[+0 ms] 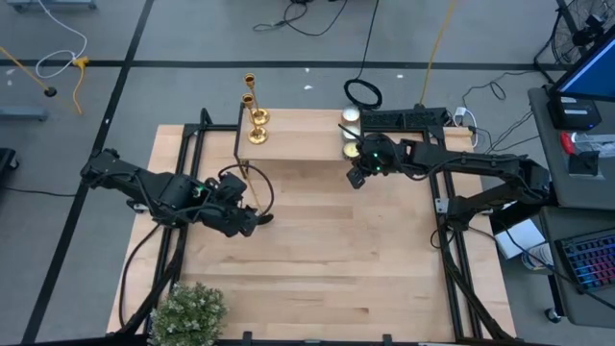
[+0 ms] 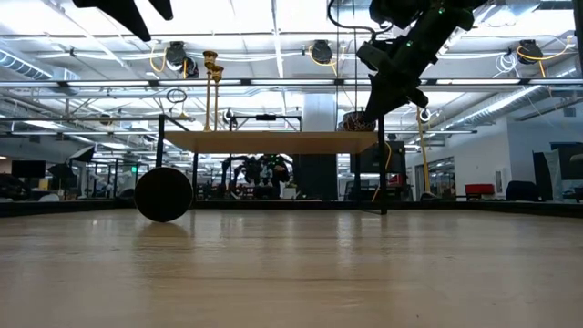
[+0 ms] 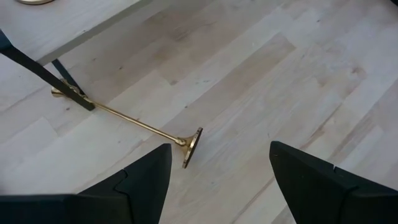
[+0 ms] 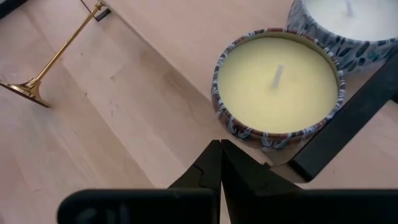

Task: Pick & Place candle stick holders
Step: Put the red white scented candle on the shelf, then put the gold candle holder on the shelf aligned with the other gold candle holders

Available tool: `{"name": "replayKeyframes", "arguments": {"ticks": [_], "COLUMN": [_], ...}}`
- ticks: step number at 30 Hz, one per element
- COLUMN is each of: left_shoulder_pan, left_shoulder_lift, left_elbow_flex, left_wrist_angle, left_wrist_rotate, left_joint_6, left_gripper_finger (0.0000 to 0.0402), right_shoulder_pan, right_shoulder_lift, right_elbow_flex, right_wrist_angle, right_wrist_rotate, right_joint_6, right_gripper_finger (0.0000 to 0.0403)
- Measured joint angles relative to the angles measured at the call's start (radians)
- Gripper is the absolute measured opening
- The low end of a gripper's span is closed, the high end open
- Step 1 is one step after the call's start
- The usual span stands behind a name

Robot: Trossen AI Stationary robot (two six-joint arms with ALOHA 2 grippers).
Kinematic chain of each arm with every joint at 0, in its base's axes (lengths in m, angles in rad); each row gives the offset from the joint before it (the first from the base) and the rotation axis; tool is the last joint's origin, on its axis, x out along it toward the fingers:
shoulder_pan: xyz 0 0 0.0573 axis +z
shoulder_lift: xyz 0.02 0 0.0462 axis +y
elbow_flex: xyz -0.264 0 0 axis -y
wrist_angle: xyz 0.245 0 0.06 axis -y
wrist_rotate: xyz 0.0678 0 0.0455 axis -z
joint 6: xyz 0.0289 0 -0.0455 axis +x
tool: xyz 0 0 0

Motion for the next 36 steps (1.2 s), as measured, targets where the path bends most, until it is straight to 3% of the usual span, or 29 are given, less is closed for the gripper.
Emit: {"name": "replayKeyframes", "arguments": {"ticks": [13,21,25,30,36], "left_shoulder_pan": [0.0,0.0,0.031,0.116,0.196], "left_shoulder_lift": [0.0,0.0,0.0,0.005,0.061], "left_elbow_flex": [0.0,0.0,0.0,0.0,0.0], "left_wrist_angle": [-0.005,-0.004,-0.003,-0.003,-0.021], "left_wrist_rotate": [0.001,0.011,0.084,0.252,0.399], "left_joint_6": [-0.004,-0.014,-0.074,-0.208,-0.26], "left_gripper_finger": [0.0273,0.0273,0.0273,0.0273,0.0273], "right_shoulder_pan": [0.056,0.162,0.203,0.224,0.233], "right_shoulder_lift": [-0.024,-0.024,-0.024,-0.032,-0.055], "right_elbow_flex": [0.0,0.0,0.0,0.0,0.0], "right_wrist_angle": [-0.001,0.132,0.244,0.365,0.389], "right_wrist_rotate": [-0.096,-0.342,-0.375,-0.423,-0.426], "right_joint_6": [0.071,0.101,0.128,0.217,0.239], "right_gripper_finger": [0.0,0.0,0.0,0.0002,0.0037]}}
